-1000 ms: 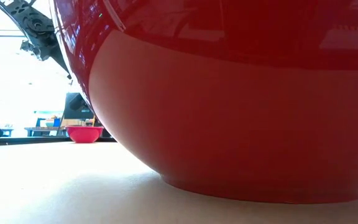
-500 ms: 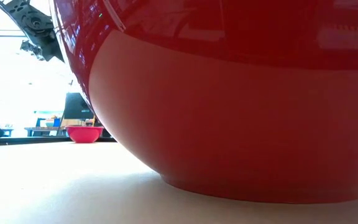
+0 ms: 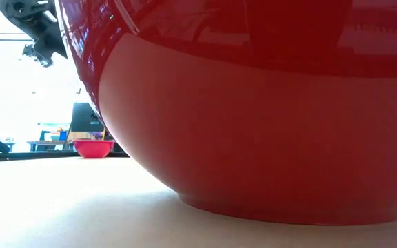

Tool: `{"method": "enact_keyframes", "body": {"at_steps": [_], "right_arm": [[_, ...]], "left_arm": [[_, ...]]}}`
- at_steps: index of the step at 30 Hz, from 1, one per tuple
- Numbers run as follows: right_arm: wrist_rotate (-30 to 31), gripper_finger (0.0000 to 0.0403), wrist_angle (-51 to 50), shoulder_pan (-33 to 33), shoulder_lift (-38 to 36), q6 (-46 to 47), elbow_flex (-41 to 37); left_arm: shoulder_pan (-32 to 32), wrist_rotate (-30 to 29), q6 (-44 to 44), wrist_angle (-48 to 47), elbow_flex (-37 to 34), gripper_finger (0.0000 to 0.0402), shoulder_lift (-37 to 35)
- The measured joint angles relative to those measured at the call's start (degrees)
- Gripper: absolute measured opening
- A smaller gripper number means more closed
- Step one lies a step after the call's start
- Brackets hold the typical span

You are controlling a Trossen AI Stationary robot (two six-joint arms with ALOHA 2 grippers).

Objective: Nest bowls inside each other
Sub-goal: Stack the blue bowl on top of the green bowl, then stack the pink bowl on top of the top of blue bowl

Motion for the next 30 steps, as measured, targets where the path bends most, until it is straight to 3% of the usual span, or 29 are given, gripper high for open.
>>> {"method": "enact_keyframes", "body": {"at_steps": [5, 15, 26, 30], "right_arm": [[1.52, 0.002, 5.44, 4.89, 4.49, 5.59, 0.0], [0.78, 0.0035, 4.63, 7.36, 14.71, 11.73, 0.0], [-3.82, 0.0139, 6.06, 7.08, 16.18, 14.93, 0.02], [-8.66, 0.0178, 10.64, 6.32, 14.68, 16.98, 0.02]], "left_arm": [[-4.55, -3.07, -3.17, -0.03, 0.0, 0.0102, 0.0], [-10.59, -7.47, -4.6, -0.28, 0.0, 0.0102, 0.0], [-11.34, -9.63, -5.72, -1.44, 0.0, 0.0102, 0.0], [-11.3, -9.74, -6.02, -3.45, 0.02, 0.0102, 0.0]]}}
